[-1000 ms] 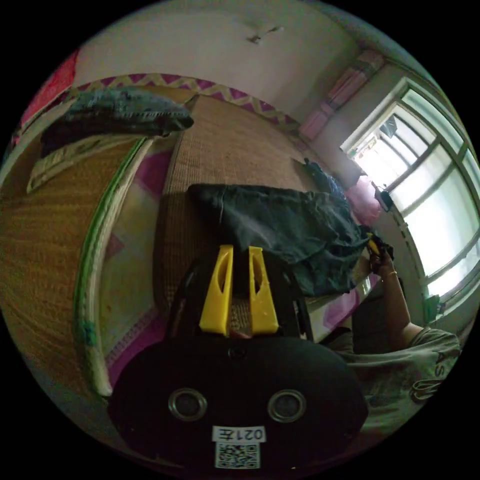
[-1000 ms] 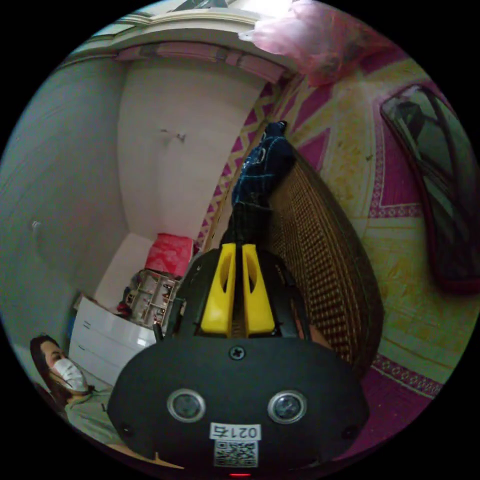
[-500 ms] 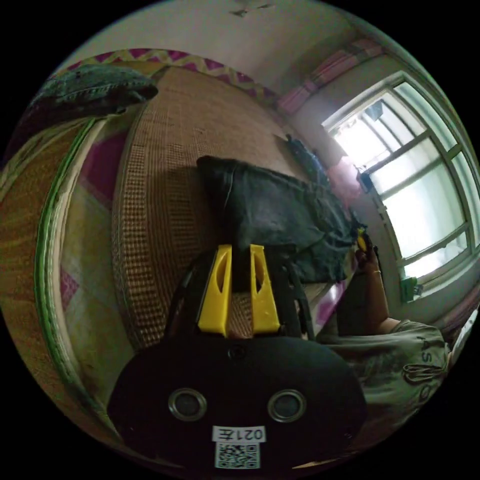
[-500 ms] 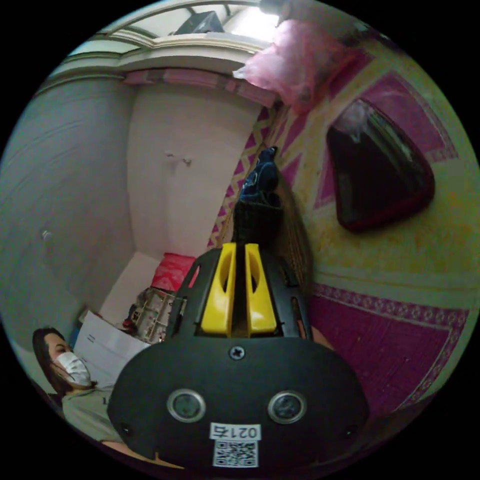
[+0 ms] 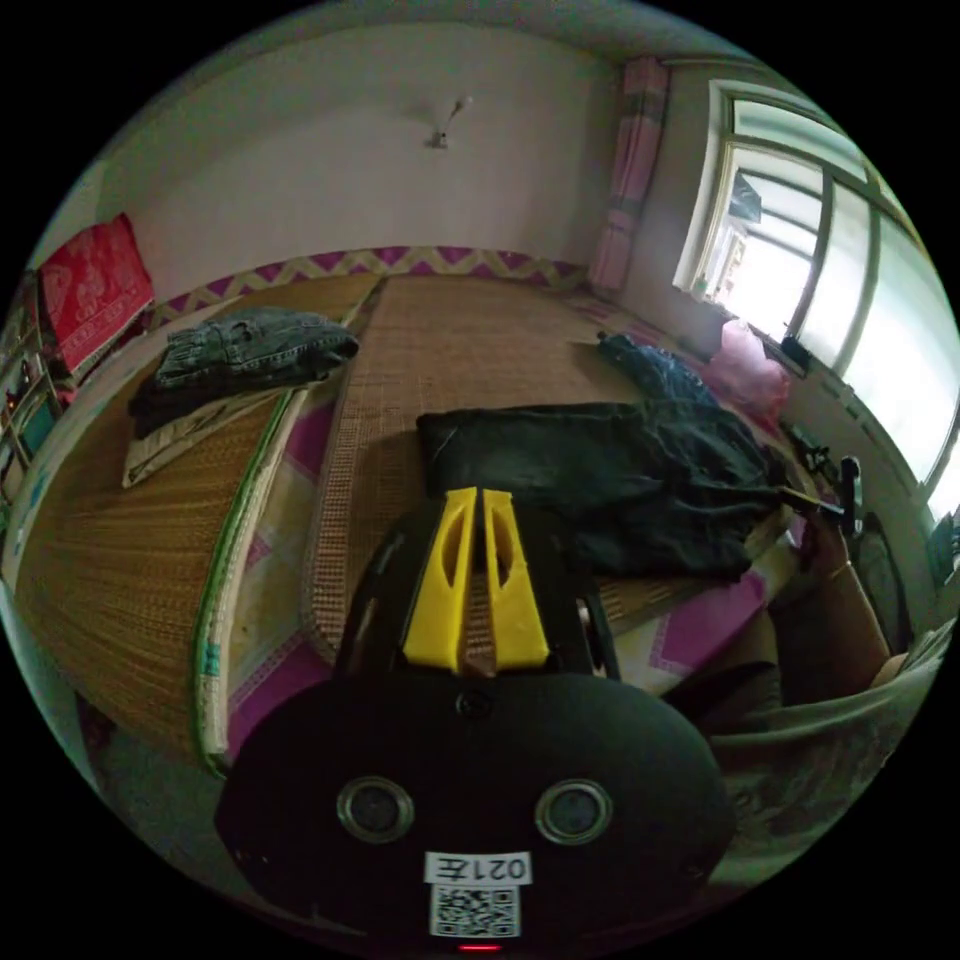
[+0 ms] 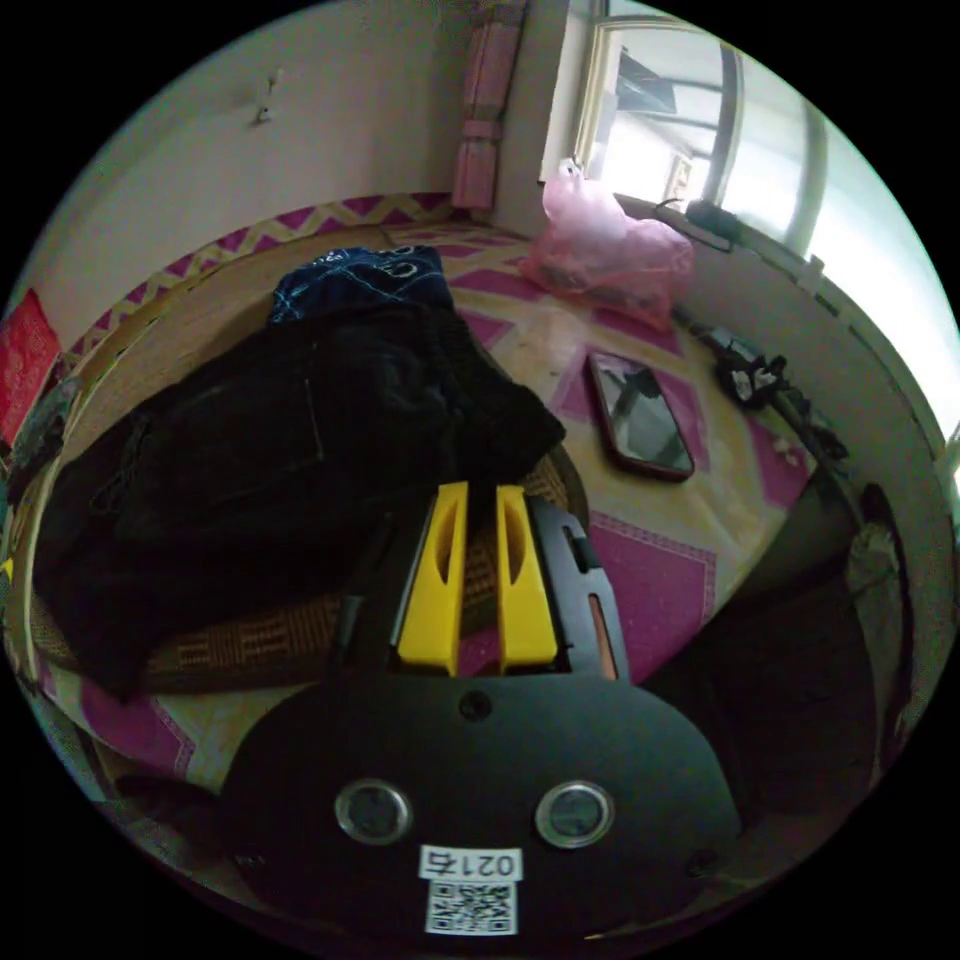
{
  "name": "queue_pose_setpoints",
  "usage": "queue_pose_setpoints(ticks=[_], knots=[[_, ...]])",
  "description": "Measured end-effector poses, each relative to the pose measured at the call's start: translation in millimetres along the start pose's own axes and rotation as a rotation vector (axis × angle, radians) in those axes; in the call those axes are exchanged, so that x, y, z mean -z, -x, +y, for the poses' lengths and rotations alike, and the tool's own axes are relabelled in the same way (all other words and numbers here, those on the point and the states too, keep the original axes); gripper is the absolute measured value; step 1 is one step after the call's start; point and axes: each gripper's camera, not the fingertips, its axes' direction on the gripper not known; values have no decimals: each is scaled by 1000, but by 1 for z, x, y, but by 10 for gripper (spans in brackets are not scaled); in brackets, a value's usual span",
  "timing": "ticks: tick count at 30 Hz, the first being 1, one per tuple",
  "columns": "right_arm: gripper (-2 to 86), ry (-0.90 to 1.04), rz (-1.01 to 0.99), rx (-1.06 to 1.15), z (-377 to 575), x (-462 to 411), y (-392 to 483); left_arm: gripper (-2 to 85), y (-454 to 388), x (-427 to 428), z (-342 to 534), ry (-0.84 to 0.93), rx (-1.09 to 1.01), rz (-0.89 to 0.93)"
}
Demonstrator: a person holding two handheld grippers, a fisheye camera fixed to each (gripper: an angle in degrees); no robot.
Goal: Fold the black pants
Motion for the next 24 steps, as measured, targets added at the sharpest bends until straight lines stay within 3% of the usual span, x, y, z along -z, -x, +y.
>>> queue_pose_setpoints(ticks=[5,8,10,15,19,24], knots=[[93,30,-92,-126,12,10,-15,-6,-43,-17,-1,-22,-83,52],[90,-160,-42,-176,30,57,-19,5,-77,-35,-12,39,-164,88],[93,-223,-143,-69,36,84,8,43,-107,-55,-25,82,-247,166],[94,-118,-403,149,41,82,81,70,-172,-101,-50,159,-430,251],[94,-19,-404,272,53,62,134,84,-205,-127,-65,182,-553,243],[92,58,-392,276,71,40,155,78,-212,-146,-78,252,-626,215]])
